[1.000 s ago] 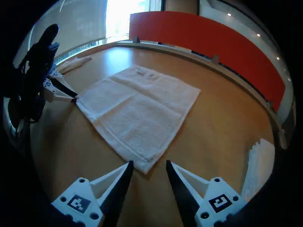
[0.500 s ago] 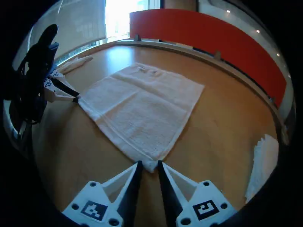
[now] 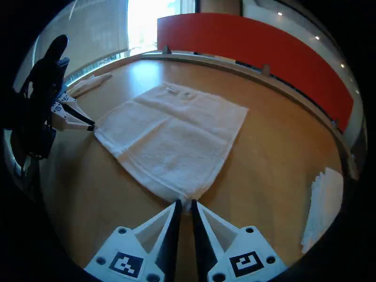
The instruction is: Fold towel
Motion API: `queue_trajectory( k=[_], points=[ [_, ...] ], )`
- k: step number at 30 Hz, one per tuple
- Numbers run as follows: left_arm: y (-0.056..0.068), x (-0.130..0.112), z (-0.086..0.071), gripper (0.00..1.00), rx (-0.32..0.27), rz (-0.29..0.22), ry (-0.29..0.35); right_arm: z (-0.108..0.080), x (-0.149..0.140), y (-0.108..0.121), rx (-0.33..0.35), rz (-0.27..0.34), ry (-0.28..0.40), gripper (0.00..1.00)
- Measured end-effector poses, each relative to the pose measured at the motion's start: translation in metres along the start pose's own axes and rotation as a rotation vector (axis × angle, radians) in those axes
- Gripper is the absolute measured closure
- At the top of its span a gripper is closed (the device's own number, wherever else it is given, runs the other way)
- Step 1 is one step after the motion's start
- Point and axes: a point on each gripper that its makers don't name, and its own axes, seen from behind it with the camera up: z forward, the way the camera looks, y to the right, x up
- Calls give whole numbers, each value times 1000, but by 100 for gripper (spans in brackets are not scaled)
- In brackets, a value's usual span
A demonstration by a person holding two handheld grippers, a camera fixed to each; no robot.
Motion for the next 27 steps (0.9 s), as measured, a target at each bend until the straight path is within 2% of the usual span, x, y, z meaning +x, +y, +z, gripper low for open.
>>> queue_trajectory(
  k=[8,18,27],
  points=[
    [0,6,-5,89,-29,-49,4,-6,10,0,3,-5,19,83],
    [3,10,-8,89,-37,-62,4,-13,21,0,6,-16,36,83],
    [4,23,-24,89,-39,-105,22,-30,35,0,4,-29,52,83]
  ],
)
